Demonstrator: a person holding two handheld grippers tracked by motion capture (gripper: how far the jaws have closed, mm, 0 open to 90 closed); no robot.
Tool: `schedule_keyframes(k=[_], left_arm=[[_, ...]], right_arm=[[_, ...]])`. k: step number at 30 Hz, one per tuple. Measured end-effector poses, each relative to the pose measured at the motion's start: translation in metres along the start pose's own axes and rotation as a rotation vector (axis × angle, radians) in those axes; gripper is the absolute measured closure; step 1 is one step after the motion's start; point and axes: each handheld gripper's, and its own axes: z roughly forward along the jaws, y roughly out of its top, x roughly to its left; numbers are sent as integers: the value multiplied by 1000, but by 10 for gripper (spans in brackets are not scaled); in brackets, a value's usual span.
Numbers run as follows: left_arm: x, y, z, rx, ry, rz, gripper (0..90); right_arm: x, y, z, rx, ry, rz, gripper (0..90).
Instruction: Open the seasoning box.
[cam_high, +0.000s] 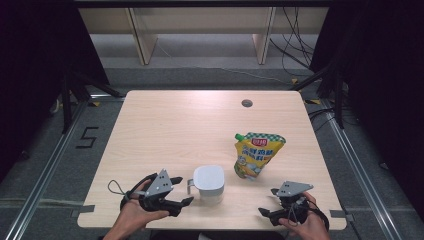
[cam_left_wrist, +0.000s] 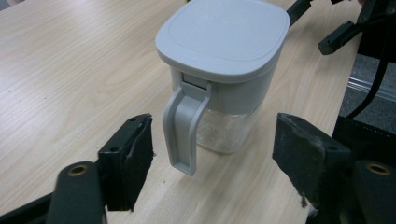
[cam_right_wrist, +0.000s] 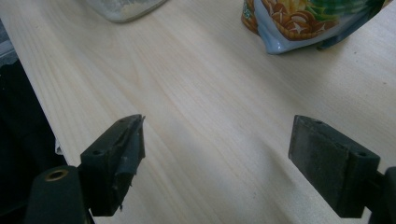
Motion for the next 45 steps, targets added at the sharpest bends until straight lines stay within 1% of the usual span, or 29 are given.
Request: schedule_keyframes(k=[2,3,4,5,6,8,9,10,11,12,13,14,16,18,19,20,21,25,27,31,33,36,37,38,40,42,43,44,45], left_arm=[[0,1,-3,-13,2,-14,282],[0,2,-6,-34,9,-38,291],[1,2,-8,-37,14,-23,311],[1,2,-9,-50,12,-40,341],[2,2,-10,-64,7,-24,373],[1,2,-12,-64,16,-39,451],[1,3,-14,-87,26,-47,494],[1,3,-14,-87,26,-47,548],[1,5,-16,-102,1,-49,611],[1,5,-16,-102,1,-49,655],[0,8,-17,-107,19,-30,699],[-1,9,-17,-113,24,-37,730],[-1,11,-16,-119,23,-39,787],[-1,14,-15,-121,17,-22,823],[-1,17,-13,-116,9,3,837],[-2,18,-12,-117,9,-8,847],[-1,19,-11,-109,11,6,852],[0,23,-4,-101,10,5,862],[4,29,1,-101,10,28,863],[6,34,5,-108,18,6,869],[7,36,8,-104,10,21,870],[5,35,11,-95,17,17,873],[6,35,12,-90,15,34,875],[6,35,12,-90,15,34,878],[5,33,14,-87,17,12,877],[5,33,15,-83,20,13,877],[6,32,15,-86,15,8,877],[6,32,15,-86,15,8,877],[6,31,15,-89,16,2,877]], right_arm=[[-1,1,0,-13,-2,-2,159],[0,1,0,-18,-6,6,160],[0,2,0,-24,-3,2,155],[0,2,1,-24,9,-14,161],[1,2,1,-27,23,-22,180],[2,2,1,-18,23,-24,195],[5,2,1,1,28,-31,203],[5,2,1,1,28,-31,203],[6,2,1,-4,30,-44,261],[6,2,1,-4,30,-44,261],[8,2,1,-4,42,-54,301],[8,2,1,-2,43,-60,318],[10,2,1,4,49,-58,339],[11,3,2,7,61,-65,346],[11,3,3,7,55,-69,345],[11,3,4,8,54,-73,345],[11,3,4,8,57,-71,344],[10,4,5,9,55,-69,346],[9,5,4,2,54,-67,351],[10,6,4,-4,56,-62,351],[9,6,5,-5,52,-64,350],[10,7,5,-7,56,-60,350],[11,7,4,-3,58,-48,350],[9,7,5,-12,51,-72,351],[10,8,5,-13,58,-73,387],[11,9,4,-18,65,-69,406],[11,10,4,-34,59,-90,423],[11,10,4,-34,59,-90,423],[12,13,2,-67,50,-119,466]])
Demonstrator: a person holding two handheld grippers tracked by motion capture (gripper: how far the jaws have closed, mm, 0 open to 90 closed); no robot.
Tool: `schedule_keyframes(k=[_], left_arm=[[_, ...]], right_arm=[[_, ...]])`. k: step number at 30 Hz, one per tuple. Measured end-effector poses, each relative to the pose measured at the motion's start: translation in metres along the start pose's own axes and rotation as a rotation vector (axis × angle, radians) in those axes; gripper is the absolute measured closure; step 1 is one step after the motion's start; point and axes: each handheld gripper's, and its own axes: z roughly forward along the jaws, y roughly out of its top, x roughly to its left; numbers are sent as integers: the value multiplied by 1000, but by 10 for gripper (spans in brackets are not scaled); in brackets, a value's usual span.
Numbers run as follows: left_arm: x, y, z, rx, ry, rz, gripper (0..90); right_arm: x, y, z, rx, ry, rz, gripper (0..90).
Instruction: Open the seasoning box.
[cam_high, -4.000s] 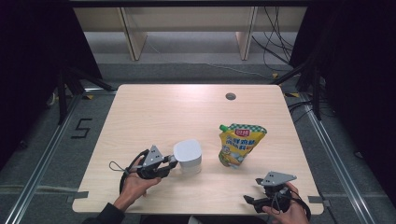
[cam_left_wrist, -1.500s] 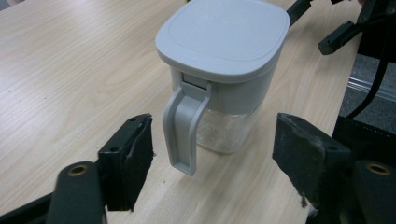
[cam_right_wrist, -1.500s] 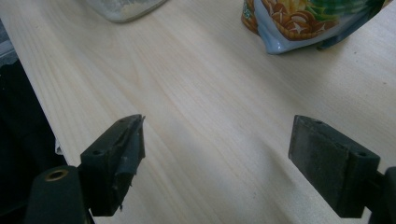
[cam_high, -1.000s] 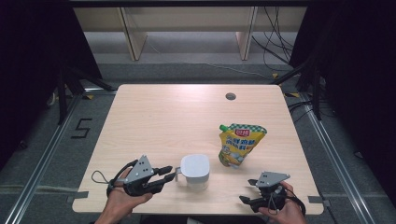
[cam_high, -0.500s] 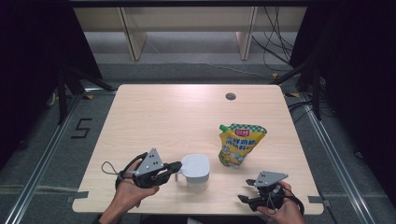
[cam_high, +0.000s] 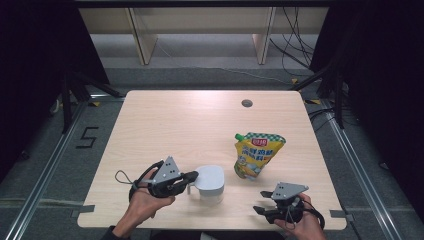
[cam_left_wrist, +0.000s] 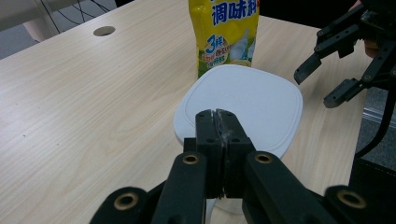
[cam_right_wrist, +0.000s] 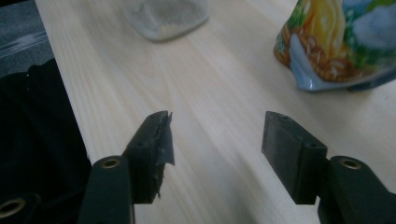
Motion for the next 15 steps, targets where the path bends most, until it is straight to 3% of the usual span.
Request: schedule_keyframes(k=[4,10,15], left_arm=[[1,-1,0,-10,1,3,878],[1,-3,-1,-13,4,-15,879],[2,-4,-1,-24,2,-24,879]], right_arm=[[2,7,-7,-71,-39,-48,551],[3,14,-11,-137,-60,-33,630],[4,19,-11,-160,-68,-54,681]])
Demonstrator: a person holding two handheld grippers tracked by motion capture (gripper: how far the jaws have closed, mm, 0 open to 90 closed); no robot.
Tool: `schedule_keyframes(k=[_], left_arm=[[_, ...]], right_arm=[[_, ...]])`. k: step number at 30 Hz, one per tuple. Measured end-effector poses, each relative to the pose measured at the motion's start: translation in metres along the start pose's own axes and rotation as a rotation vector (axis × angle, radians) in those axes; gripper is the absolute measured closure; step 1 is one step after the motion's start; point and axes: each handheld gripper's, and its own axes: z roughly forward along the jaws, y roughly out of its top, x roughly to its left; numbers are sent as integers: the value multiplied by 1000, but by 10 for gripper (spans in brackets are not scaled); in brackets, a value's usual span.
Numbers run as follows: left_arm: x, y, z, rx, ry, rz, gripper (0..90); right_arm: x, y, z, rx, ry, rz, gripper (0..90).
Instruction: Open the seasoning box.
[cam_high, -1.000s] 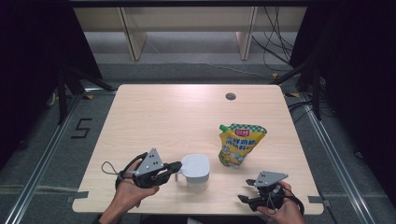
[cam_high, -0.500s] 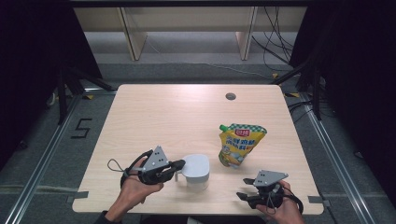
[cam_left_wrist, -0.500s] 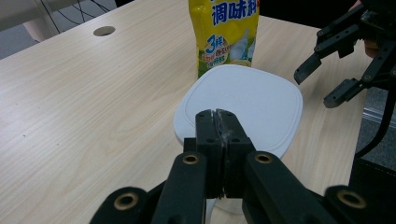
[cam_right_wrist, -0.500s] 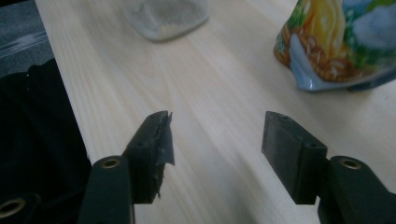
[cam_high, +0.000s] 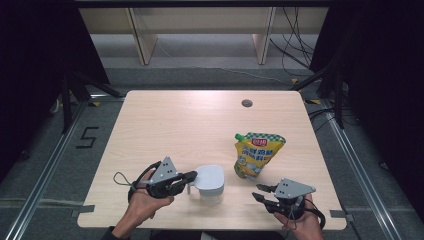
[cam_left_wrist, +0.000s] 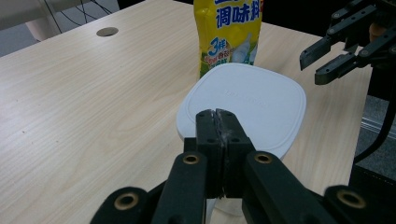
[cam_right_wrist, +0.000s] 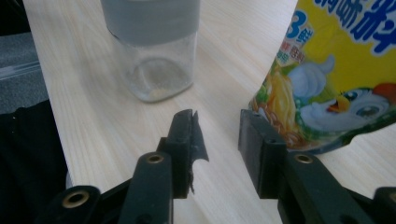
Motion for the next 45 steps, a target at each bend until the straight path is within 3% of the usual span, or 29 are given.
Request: schedule_keyframes(k=[2,5,10,12,13,16,17,21,26,27,32,38,45], left_arm=[[0,0,0,1,0,1,880],[0,-1,0,0,-1,4,882],[0,-1,0,-4,-5,-6,887],[0,-1,0,-4,-1,-1,888],[0,-1,0,-5,1,0,889],[-1,-2,-1,-3,10,1,889],[0,-2,-2,-3,8,20,889],[-1,-3,-2,-6,16,-2,890],[-1,-4,-2,-6,16,0,889],[-1,-5,-2,-12,18,-8,889],[0,-6,-3,-12,17,-11,889],[0,-6,-4,-13,15,-11,889],[-1,-6,-4,-18,8,-10,885]], right_arm=[[0,1,1,-6,3,-2,693],[3,6,5,-30,23,-19,784],[8,14,11,-53,39,-45,830],[10,15,11,-50,35,-21,838],[9,18,15,-70,47,-46,856],[10,22,17,-81,49,-48,865],[10,24,18,-85,47,-46,867],[11,28,25,-117,46,-40,877],[12,34,29,-108,61,-35,879],[12,35,31,-111,63,-61,879],[18,42,37,-116,89,-75,880],[24,51,43,-157,78,-87,896],[27,59,47,-158,93,-111,900]])
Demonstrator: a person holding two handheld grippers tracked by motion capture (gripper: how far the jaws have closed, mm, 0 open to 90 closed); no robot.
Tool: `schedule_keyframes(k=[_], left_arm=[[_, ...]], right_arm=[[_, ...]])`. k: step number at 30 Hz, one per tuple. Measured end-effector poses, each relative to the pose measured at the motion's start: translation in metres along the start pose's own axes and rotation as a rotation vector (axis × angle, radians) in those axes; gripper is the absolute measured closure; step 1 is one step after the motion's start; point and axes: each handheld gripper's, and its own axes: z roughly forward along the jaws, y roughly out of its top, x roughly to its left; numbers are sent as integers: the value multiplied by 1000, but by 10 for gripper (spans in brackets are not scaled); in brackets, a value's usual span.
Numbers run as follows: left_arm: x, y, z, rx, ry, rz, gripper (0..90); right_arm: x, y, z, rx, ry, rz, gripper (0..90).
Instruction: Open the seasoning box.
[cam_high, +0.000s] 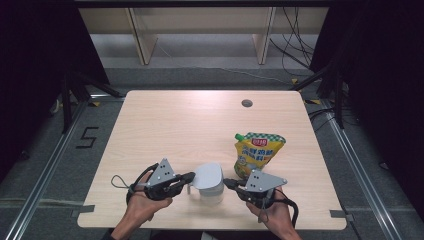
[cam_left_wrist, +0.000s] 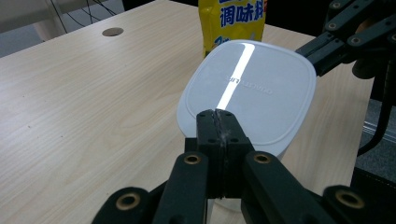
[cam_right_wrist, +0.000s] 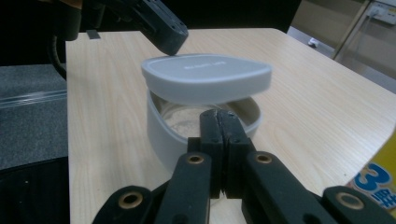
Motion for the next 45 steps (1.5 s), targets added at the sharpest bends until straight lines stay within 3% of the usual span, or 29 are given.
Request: schedule_keyframes(k=[3,6,7,8,10,12,15,17,19,24,25,26,28,29,31,32,34,35,37,39,41,43,45], left_arm=[[1,0,-1,2,1,-2,870],[2,1,-4,-10,-1,1,851],[2,1,-4,-10,-1,1,839],[3,2,-9,-23,1,0,815],[5,2,-14,-25,-5,1,754],[6,0,-18,-30,2,-18,685],[8,-4,-21,-18,-2,-32,587],[8,-15,-20,14,2,-52,527],[8,-23,-19,44,9,-48,504],[9,-42,-15,85,15,-72,438],[11,-45,-16,92,19,-54,420],[12,-48,-16,94,16,-69,401],[16,-54,-15,99,0,-37,371],[16,-60,-15,116,5,-58,363],[17,-64,-13,105,11,-64,356],[16,-72,-12,113,40,-92,356],[13,-79,-8,118,54,-95,346],[12,-80,-7,127,54,-89,343],[10,-79,-7,115,54,-68,327],[9,-78,-7,99,49,-80,322],[9,-77,-8,96,43,-67,310],[4,-79,-11,119,42,-70,310],[4,-79,-11,116,42,-53,309]], right_arm=[[2,2,3,7,1,-15,900],[3,4,3,-3,-2,4,900],[1,6,4,-22,-9,-40,900],[3,6,4,-15,-4,-12,900],[5,8,3,-14,-12,-4,900],[3,10,4,-16,-2,-32,900],[4,12,3,-19,1,-23,900],[3,14,3,-20,8,-37,900],[5,16,5,-29,0,-14,900],[6,21,6,-32,5,-24,900],[6,22,6,-31,7,-25,900],[6,24,7,-33,11,-47,900],[7,26,8,-44,7,-32,900],[7,27,9,-44,6,-34,900],[8,28,11,-50,7,-44,900],[9,31,13,-60,9,-55,900],[9,34,15,-62,15,-74,900],[11,34,16,-56,21,-52,900],[13,37,18,-58,28,-63,900],[14,38,19,-57,34,-68,900],[16,41,22,-64,38,-70,900],[17,45,24,-74,35,-105,900],[21,48,26,-72,44,-73,900]])
